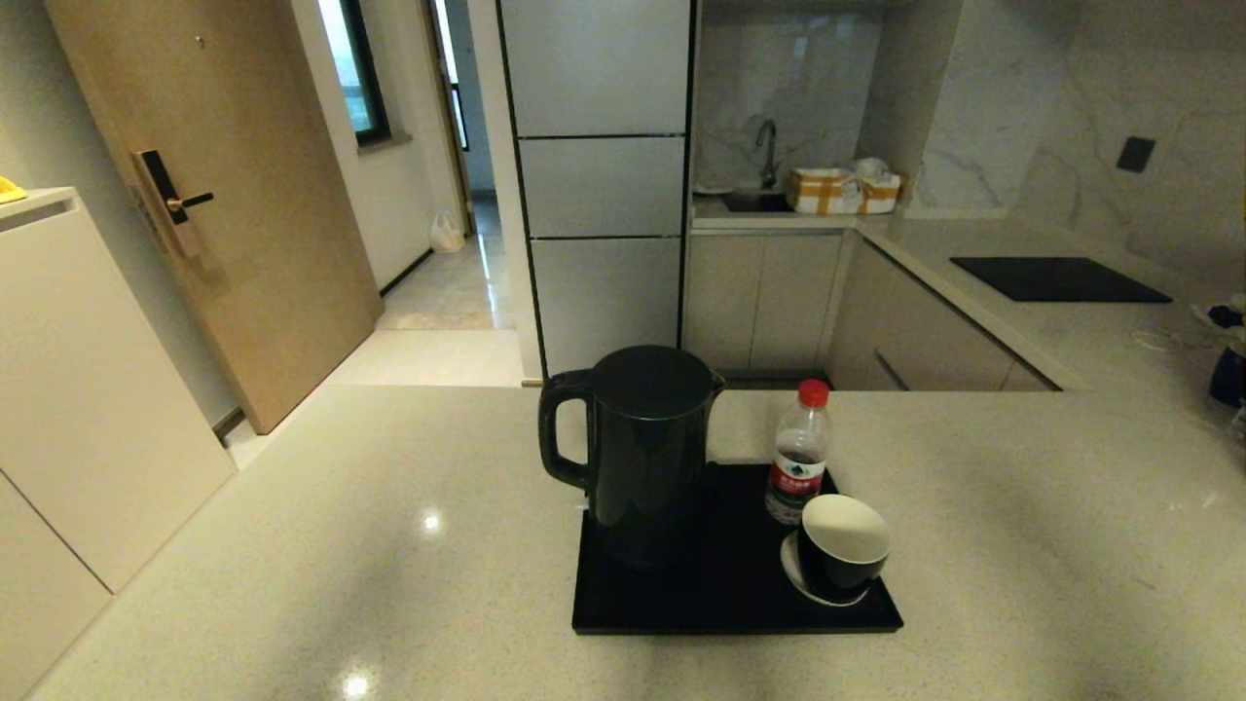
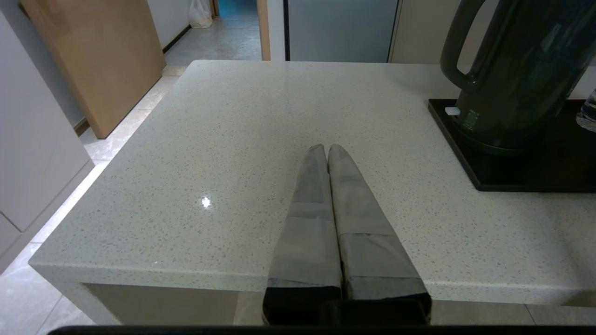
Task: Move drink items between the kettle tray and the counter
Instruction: Pick up the tea cup
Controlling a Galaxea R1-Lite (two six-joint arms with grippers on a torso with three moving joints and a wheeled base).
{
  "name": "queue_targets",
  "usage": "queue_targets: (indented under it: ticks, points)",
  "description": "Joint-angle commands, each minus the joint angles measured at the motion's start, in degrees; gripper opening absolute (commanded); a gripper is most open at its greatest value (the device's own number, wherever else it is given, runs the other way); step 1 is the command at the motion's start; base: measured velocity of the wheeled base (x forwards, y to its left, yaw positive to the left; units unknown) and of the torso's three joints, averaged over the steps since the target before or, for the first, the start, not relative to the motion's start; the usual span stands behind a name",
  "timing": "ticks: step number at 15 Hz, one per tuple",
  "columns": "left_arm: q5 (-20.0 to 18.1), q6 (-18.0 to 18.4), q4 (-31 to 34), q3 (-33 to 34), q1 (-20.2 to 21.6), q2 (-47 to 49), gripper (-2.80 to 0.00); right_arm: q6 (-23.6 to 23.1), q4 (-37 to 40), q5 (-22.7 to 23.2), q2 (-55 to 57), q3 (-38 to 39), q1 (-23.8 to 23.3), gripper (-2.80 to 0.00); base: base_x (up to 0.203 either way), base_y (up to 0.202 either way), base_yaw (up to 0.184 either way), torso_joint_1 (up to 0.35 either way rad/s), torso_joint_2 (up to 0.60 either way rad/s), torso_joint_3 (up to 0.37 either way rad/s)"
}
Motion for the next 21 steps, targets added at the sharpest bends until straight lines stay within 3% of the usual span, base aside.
queue_targets:
  ticks: [1,2,3,5,7,10,17,21]
  points:
    - [0.0,0.0,0.0,0.0,0.1,0.0,-2.80,5.8,4.8,0.5,9.9,-17.5,0.1,-2.80,0.000,0.000,0.000,0.000,0.00,0.000]
    - [0.0,0.0,0.0,0.0,0.0,0.0,-2.80,8.7,10.6,0.9,14.0,-25.0,0.4,-2.80,0.000,0.000,0.000,0.000,0.00,0.000]
    - [0.0,0.0,0.0,0.0,0.0,0.1,-2.80,11.3,21.1,1.7,17.8,-31.3,1.4,-2.80,0.000,0.000,0.000,0.000,0.00,0.000]
    - [0.0,0.0,0.0,0.0,0.0,0.0,-2.80,12.9,38.8,4.7,23.3,-35.6,4.9,-2.80,0.000,0.000,0.000,0.000,0.00,0.000]
    - [0.0,0.0,0.0,0.0,0.0,0.0,-2.80,11.9,40.3,6.8,27.3,-31.0,7.7,-2.80,0.000,0.000,0.000,0.000,0.00,0.000]
    - [0.0,0.0,0.0,0.0,0.1,0.0,-2.80,8.0,27.6,7.6,35.5,-15.9,9.3,-2.80,0.000,0.000,0.000,0.000,0.00,0.000]
    - [0.0,0.0,0.0,0.0,0.1,0.1,-2.80,1.9,-6.0,9.0,62.5,0.0,9.9,-2.80,0.000,0.000,0.000,0.000,0.00,0.000]
    - [0.0,0.0,0.0,0.0,0.0,0.0,-2.80,-0.2,-23.7,9.3,79.0,4.2,10.1,-2.80,0.000,0.000,0.000,0.000,0.00,0.000]
